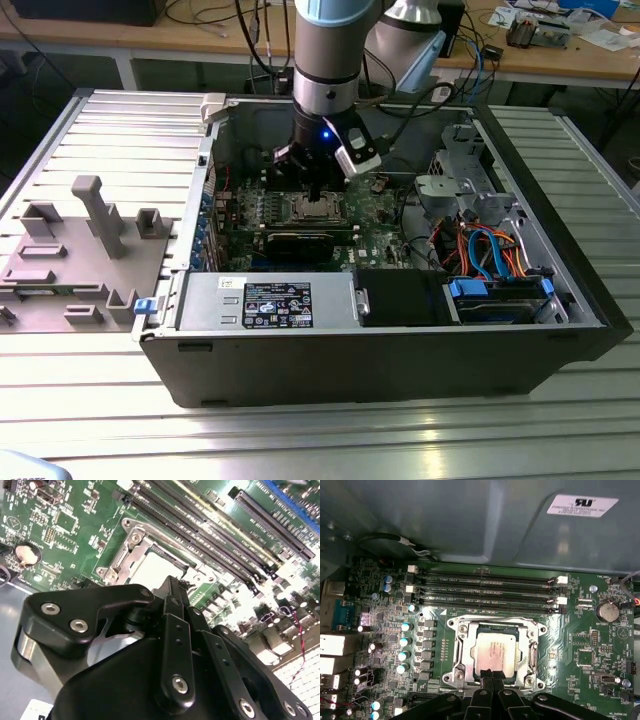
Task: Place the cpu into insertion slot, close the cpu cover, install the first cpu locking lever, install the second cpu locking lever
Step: 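Install the second cpu locking lever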
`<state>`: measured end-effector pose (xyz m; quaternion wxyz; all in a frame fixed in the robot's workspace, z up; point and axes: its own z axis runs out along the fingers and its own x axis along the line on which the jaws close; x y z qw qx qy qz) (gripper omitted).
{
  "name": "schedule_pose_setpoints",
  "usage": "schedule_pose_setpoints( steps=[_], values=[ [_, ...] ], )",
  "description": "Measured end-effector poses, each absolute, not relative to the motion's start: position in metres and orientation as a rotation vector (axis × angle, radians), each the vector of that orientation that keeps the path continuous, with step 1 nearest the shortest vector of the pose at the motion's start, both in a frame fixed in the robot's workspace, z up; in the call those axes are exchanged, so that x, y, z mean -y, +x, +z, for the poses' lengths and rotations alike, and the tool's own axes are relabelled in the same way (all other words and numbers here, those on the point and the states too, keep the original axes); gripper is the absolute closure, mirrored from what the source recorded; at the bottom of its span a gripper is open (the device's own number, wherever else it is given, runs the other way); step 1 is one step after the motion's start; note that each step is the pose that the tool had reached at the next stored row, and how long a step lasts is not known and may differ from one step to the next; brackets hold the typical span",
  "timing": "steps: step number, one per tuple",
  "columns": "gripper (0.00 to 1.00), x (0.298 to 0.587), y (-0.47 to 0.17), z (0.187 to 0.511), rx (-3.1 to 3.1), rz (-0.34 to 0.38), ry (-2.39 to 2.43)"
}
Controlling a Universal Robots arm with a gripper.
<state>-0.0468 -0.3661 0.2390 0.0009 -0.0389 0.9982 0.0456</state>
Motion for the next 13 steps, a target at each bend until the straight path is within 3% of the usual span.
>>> schedule_pose_setpoints(
  steps=[5, 13],
  values=[
    [0.89, 0.347, -0.044, 0.239, -3.139, 0.105, -0.122],
    [0.89, 0.347, -0.044, 0.239, -3.139, 0.101, -0.122]
  ],
)
